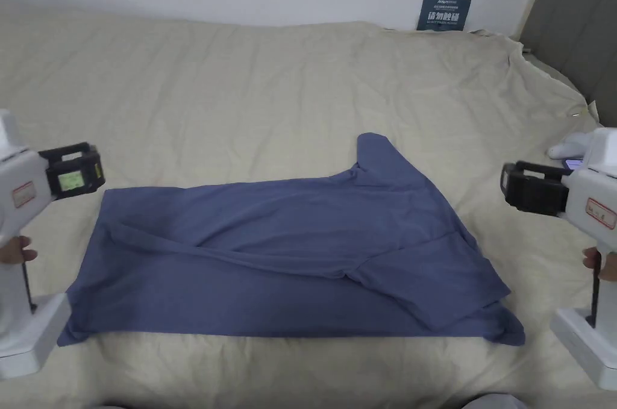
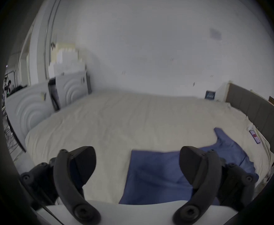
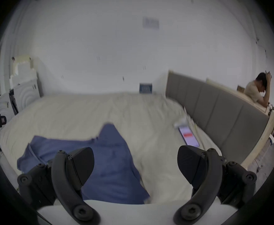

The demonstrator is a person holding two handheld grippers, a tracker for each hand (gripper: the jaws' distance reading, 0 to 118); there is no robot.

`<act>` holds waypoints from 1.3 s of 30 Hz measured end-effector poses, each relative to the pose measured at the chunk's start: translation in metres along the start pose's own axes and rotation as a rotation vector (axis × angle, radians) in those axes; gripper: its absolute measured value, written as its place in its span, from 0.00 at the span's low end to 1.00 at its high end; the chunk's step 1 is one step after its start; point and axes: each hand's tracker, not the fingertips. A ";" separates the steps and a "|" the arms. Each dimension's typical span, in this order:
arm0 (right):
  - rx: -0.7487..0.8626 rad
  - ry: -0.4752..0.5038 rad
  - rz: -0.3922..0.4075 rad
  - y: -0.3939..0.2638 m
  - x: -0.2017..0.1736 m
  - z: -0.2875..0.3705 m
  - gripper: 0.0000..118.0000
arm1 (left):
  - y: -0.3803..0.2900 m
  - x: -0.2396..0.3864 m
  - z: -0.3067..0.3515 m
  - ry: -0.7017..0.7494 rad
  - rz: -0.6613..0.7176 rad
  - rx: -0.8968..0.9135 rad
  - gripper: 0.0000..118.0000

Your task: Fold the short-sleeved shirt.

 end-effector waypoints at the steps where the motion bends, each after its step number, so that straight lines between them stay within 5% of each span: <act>1: 0.060 0.006 0.005 0.000 -0.008 0.007 0.89 | -0.001 0.009 0.006 -0.013 -0.019 0.040 0.78; 4: 0.158 0.039 0.009 -0.006 -0.026 0.020 0.80 | -0.009 0.031 0.018 -0.049 -0.058 0.121 0.40; 8: 0.168 0.072 0.004 -0.011 -0.043 0.028 0.14 | -0.021 0.047 0.025 -0.087 -0.054 0.145 0.00; 9: 0.173 0.077 0.000 -0.012 -0.046 0.029 0.05 | -0.024 0.048 0.026 -0.098 -0.049 0.149 0.00; 21: 0.134 0.126 -0.019 -0.006 -0.053 0.005 0.00 | -0.035 0.047 0.025 -0.145 0.025 0.149 0.00; 31: -0.231 0.150 0.035 0.047 -0.059 -0.140 0.00 | -0.030 0.042 0.005 -0.137 0.053 0.125 0.00; 34: -0.389 0.176 -0.017 0.051 -0.059 -0.195 0.06 | -0.028 0.044 -0.003 -0.130 0.060 0.117 0.00; 37: -0.496 0.155 -0.016 0.046 -0.063 -0.244 0.76 | -0.026 0.046 -0.016 -0.124 0.067 0.106 0.00; 38: -0.544 0.139 -0.007 0.041 -0.064 -0.260 0.89 | -0.026 0.047 -0.021 -0.125 0.072 0.099 0.00; 39: -0.593 0.116 0.012 0.034 -0.066 -0.274 0.89 | -0.026 0.047 -0.027 -0.125 0.073 0.094 0.00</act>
